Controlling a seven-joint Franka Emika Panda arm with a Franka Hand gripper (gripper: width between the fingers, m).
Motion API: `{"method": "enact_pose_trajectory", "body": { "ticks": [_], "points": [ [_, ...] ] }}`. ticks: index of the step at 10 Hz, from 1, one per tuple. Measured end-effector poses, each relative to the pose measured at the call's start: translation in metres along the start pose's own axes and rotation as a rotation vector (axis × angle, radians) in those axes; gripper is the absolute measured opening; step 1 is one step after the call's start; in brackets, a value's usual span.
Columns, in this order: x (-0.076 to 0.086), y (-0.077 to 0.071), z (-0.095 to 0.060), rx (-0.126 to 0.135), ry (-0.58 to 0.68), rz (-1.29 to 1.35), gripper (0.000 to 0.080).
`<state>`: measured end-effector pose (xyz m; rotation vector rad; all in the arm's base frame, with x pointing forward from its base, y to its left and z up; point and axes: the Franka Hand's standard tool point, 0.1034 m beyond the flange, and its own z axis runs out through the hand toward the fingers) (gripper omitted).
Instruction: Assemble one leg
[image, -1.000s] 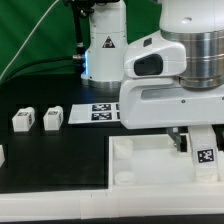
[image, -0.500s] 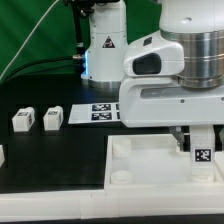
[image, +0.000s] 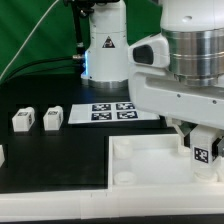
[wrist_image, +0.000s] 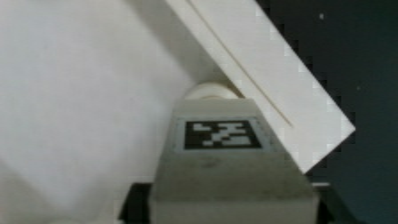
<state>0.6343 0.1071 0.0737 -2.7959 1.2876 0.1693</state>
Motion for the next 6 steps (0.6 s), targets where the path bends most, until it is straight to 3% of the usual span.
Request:
{"method": "enact_pose_trajectory", "body": {
  "ticks": [6],
  "points": [
    [-0.0001, 0.0022, 0.0003, -0.01, -0.001, 0.695, 0.0291]
  ]
}}
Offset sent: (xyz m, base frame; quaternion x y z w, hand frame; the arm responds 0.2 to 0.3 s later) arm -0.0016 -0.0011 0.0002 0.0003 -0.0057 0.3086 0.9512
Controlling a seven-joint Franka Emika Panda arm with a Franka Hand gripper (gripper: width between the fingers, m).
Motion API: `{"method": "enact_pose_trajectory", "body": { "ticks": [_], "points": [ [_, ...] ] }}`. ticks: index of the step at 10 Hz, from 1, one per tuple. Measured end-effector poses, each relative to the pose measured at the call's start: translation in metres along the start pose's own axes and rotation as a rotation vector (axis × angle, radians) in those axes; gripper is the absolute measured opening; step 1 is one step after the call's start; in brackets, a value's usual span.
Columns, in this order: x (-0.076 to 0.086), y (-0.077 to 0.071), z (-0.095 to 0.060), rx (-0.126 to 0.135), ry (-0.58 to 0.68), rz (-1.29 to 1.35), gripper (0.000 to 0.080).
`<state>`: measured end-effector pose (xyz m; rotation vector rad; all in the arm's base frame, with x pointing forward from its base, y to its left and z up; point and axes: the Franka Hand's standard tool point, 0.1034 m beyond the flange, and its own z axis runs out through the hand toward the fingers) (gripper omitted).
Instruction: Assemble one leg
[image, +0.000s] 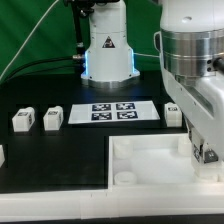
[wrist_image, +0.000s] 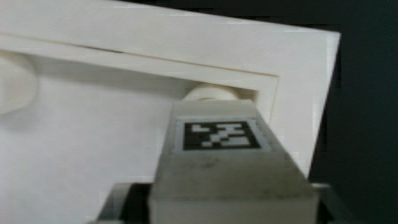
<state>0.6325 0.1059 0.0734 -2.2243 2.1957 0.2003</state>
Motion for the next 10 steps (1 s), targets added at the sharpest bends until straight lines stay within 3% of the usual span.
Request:
{"method": "enact_pose_trajectory", "body": {
  "ticks": [2, 3, 4, 5, 10],
  "points": [
    [0.0, 0.0001, 0.0004, 0.0, 0.0, -0.024, 0.0291],
    [-0.0002, 0.0003, 0.001, -0.001, 0.0, -0.051, 0.0494],
    [-0.0011, 0.0005, 0.0011, -0.002, 0.0, -0.056, 0.0494],
    [-0.0033, 0.0004, 0.0008, -0.002, 0.001, -0.113, 0.0602],
    [-0.0044, 0.0001, 0.0, -0.004, 0.002, -0.693, 0.0649]
  ]
}}
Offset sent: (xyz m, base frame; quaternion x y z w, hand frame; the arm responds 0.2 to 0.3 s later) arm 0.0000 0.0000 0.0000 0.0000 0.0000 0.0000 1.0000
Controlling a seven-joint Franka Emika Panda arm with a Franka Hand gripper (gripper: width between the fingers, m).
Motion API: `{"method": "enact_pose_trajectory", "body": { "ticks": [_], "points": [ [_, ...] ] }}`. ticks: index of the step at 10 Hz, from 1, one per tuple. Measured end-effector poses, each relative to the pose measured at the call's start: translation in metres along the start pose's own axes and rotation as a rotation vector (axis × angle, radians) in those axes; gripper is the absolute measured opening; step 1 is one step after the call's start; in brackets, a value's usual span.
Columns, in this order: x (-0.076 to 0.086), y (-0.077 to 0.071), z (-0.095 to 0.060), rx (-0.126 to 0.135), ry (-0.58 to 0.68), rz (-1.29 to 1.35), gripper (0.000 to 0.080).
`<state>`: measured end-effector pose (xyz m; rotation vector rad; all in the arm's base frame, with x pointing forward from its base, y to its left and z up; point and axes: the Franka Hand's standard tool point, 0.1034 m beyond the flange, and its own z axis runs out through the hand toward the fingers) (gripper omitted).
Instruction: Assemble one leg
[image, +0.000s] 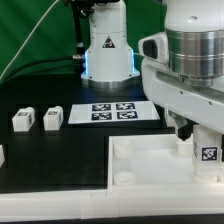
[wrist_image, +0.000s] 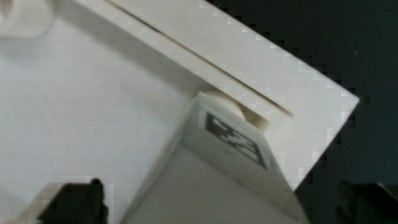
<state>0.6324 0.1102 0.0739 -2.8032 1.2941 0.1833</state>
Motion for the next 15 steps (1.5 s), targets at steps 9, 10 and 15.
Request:
{"method": "enact_pose_trajectory", "body": {
  "ticks": [9, 10, 15],
  "points": [
    [-0.0037, 0.007, 0.002, -0.005, -0.006, -0.88, 0.0649],
    [-0.0025, 0.0077, 0.0019, -0.005, -0.006, -0.876, 0.0649],
    [-0.0023, 0.0079, 0.002, -0.005, -0.006, -0.874, 0.0291]
  ]
}}
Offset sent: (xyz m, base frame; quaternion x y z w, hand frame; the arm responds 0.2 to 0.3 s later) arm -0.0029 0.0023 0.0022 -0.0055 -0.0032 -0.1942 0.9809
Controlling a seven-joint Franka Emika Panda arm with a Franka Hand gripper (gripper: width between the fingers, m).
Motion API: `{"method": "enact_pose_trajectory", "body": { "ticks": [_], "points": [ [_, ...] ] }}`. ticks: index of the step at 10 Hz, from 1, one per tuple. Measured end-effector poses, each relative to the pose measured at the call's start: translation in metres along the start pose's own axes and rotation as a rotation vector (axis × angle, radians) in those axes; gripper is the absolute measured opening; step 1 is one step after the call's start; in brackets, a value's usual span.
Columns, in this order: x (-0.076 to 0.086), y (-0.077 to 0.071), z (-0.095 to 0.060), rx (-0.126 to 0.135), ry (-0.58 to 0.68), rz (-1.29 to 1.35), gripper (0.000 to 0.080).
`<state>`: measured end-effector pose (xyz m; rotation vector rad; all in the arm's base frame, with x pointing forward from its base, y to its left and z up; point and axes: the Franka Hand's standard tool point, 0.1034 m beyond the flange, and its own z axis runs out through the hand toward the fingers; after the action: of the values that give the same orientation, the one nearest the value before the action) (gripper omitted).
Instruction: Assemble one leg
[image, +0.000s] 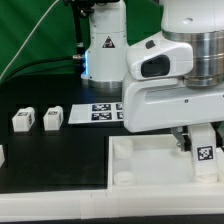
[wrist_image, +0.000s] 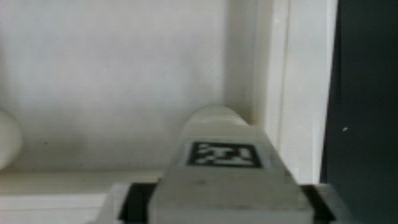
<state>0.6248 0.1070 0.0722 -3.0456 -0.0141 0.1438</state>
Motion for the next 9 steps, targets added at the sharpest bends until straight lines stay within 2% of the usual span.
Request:
{"method": "enact_pose_trajectory", "body": {
  "ticks": [4, 7, 9],
  "points": [
    [0.0, -0.0001, 0.0001, 0.001, 0.0, 0.038, 0.0291],
    [-0.0002, -0.0009, 0.0013, 0.005, 0.002, 0.427, 0.0293],
    [-0.0015, -0.0071, 0.0024, 0.002, 0.001, 0.699, 0.0294]
  ]
}}
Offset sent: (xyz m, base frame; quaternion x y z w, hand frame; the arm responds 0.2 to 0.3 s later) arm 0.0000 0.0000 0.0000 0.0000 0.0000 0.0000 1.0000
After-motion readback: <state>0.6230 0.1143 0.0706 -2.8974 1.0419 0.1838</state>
